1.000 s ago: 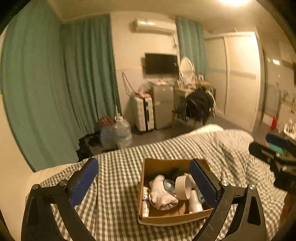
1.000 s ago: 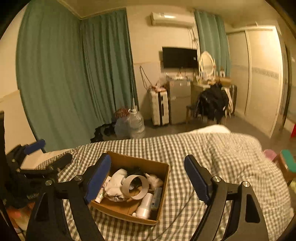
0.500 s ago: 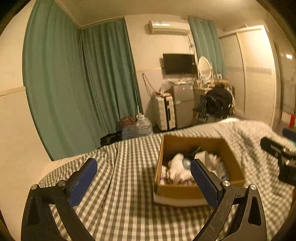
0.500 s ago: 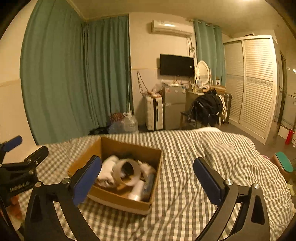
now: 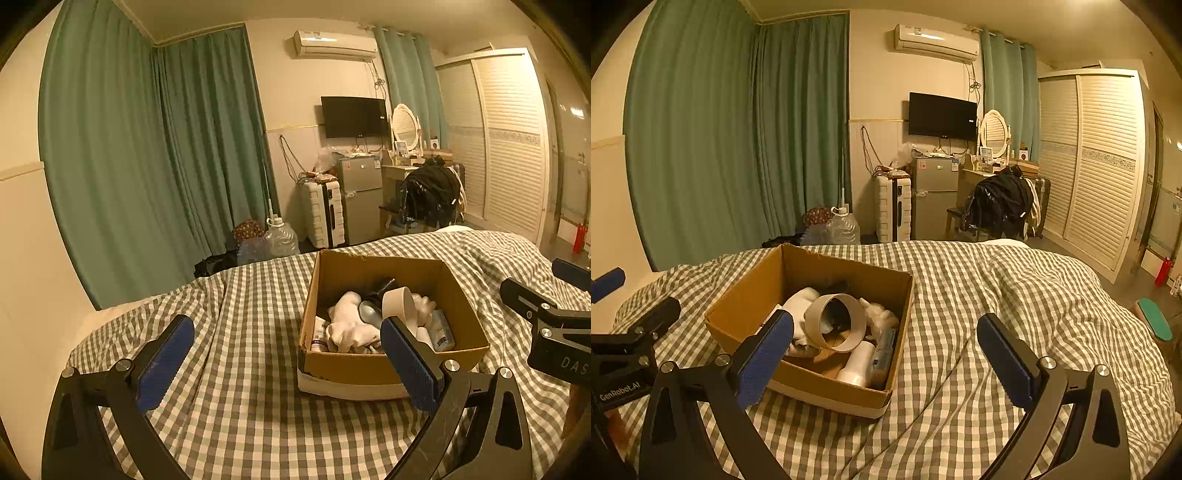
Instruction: Organize objects
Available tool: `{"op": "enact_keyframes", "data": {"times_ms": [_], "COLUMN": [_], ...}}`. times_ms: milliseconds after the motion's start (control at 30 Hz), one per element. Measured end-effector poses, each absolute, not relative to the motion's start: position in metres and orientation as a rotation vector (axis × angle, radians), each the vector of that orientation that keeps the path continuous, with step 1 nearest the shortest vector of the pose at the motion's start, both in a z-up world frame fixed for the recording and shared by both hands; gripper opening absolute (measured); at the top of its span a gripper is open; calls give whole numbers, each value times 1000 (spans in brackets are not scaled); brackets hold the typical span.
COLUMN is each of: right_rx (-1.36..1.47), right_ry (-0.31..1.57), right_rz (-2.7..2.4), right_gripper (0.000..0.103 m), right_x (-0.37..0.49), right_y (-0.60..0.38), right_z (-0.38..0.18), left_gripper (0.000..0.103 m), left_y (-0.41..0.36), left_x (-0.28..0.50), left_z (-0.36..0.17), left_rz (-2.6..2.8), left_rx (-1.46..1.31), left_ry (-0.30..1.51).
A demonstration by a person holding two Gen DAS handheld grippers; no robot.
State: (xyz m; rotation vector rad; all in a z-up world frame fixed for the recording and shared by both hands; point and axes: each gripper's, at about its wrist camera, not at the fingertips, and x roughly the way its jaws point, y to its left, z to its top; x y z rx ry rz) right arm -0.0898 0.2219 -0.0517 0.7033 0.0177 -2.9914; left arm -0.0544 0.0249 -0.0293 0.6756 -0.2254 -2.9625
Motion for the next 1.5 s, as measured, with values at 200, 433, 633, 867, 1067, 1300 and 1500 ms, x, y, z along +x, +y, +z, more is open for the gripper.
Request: {"op": "enact_keyframes", "data": {"times_ms": [200, 433, 633, 867, 1067, 1300, 1500], "right_rx": [701, 716, 720, 722, 727, 740, 743], "right_ry": [3, -4, -2, -2, -3, -2, 1], "right_rz": [-2989, -2980, -2978, -2975, -2972, -2965, -2965], "right_gripper": [100, 100, 100, 100, 100, 100, 100], "right_x": [-87, -87, -87, -88, -88, -90, -90], "right_y": [223, 223, 221, 219, 218, 215, 214], "right_z": [-49, -49, -49, -50, -51, -54, -55], "left_gripper": [103, 103, 103, 103, 103, 103, 103], "left_y": [24, 24, 25, 25, 25, 26, 25], "left_x": [-54, -54, -55, -55, -55, -54, -53], "left_z": [-28, -28, -28, -31, -31, -31, -31], "left_rz": [-2959, -2958, -2955, -2954, -2955, -2955, -2957], "left_rx": [674, 679, 685, 689, 690, 696, 699], "left_ry": [-230, -231, -228, -229, -229, -222, -217]}}
